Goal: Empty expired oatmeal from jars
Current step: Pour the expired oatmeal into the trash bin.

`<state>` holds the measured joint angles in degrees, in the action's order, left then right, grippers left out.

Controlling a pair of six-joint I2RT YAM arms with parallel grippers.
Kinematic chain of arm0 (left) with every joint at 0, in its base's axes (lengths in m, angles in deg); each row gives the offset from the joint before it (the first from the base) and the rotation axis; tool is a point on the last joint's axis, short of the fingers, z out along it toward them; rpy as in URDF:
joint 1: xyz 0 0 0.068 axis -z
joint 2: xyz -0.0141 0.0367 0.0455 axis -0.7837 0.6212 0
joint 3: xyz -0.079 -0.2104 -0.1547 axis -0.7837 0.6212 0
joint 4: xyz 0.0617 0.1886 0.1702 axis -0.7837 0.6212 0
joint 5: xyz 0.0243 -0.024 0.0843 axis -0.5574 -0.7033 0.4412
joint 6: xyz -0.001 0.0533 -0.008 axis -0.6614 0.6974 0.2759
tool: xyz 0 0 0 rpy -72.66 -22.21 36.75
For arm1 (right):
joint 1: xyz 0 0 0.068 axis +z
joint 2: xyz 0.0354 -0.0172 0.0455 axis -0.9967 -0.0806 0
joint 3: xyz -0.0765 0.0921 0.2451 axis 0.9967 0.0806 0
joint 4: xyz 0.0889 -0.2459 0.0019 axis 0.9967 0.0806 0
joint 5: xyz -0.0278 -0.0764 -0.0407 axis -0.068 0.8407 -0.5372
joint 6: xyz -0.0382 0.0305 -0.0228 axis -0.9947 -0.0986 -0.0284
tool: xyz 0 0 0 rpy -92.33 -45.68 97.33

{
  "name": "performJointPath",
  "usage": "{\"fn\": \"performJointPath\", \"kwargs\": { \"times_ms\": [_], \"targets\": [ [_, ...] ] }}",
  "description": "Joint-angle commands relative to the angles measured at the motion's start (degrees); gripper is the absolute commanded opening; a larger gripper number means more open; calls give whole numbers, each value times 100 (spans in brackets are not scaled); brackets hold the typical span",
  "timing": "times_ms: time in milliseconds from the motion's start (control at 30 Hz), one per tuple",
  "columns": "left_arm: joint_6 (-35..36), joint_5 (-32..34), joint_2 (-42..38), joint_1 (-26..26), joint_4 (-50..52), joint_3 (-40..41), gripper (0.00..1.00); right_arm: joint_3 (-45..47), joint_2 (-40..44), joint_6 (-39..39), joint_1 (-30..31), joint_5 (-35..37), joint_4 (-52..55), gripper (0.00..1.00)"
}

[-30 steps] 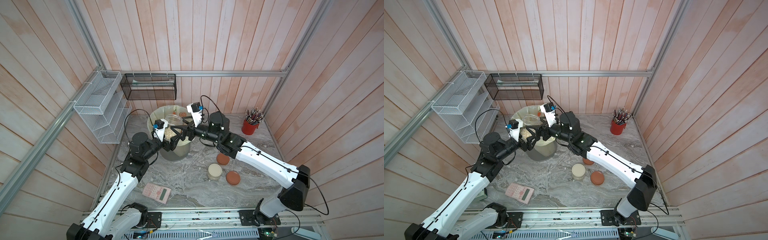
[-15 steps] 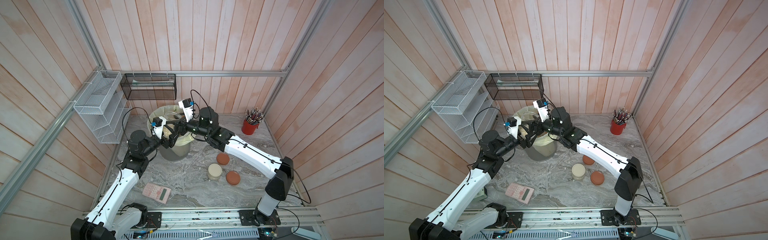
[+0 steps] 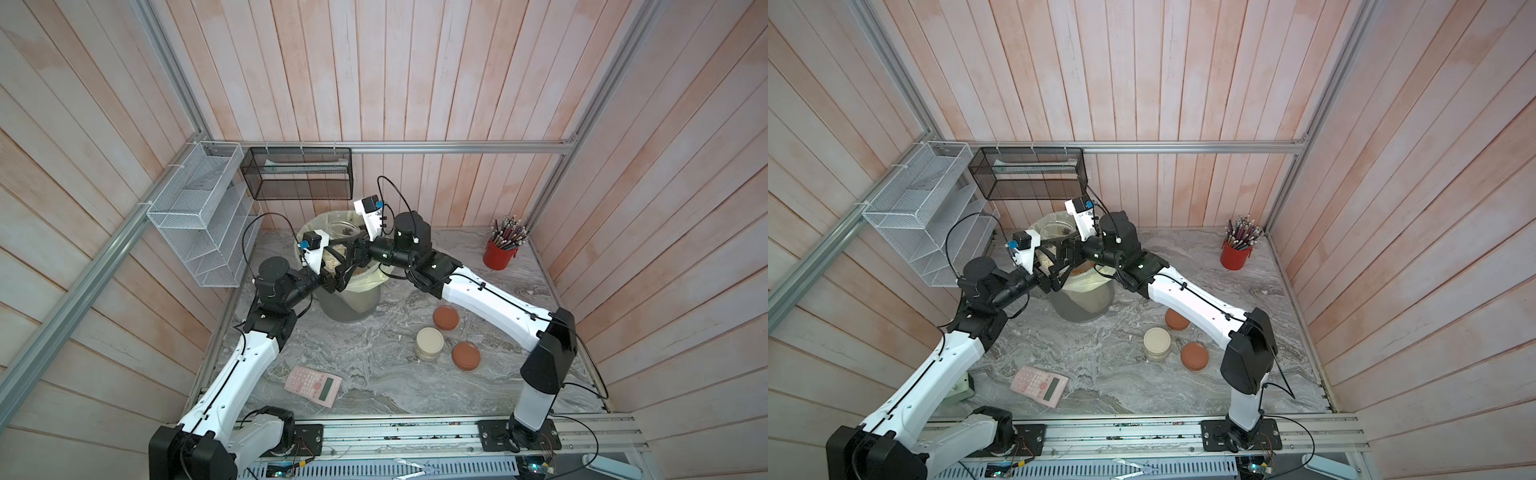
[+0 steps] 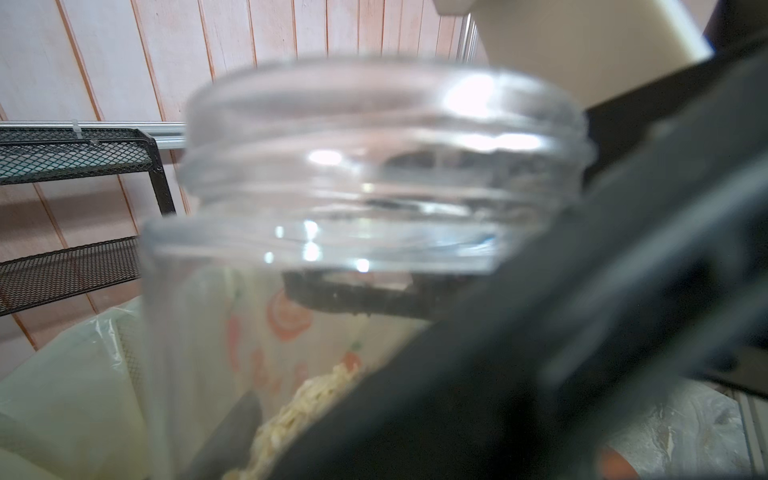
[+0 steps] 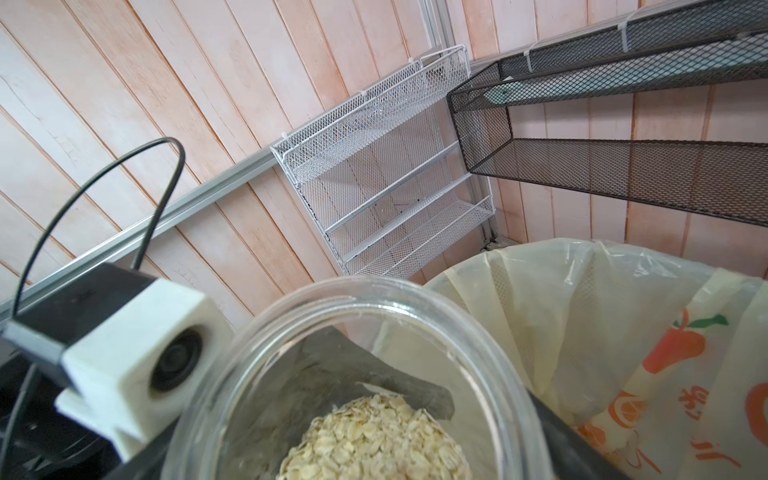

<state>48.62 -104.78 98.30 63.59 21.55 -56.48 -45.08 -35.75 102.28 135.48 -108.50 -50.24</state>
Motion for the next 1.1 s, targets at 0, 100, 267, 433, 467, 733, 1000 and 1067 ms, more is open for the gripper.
{"fn": "performJointPath", "kwargs": {
  "times_ms": [0, 100, 267, 433, 467, 733, 1000, 1067],
  "targets": [
    [-109, -191, -31, -43, -634, -272, 4, -234, -115, 131, -29, -172, -233, 95],
    [-129, -218, -41, -51, -665, -256, 4, -247, -157, 175, -29, -230, -277, 95],
    [-147, -260, -41, -48, -681, -238, 4, -324, -236, 229, -33, -291, -319, 95],
    [-146, -258, -50, -48, -681, -195, 4, -349, -288, 342, -71, -385, -447, 92],
    [-143, -256, -48, -51, -689, -188, 4, -364, -300, 365, -63, -389, -451, 91],
    [-131, -273, -41, -57, -681, -139, 4, -494, -424, 493, -99, -550, -457, 91],
    [-145, -273, -56, -73, -699, -54, 4, -522, -438, 528, -101, -610, -462, 94],
    [-167, -273, -65, -68, -707, -47, 4, -543, -449, 528, -99, -614, -447, 94]
  ]
}}
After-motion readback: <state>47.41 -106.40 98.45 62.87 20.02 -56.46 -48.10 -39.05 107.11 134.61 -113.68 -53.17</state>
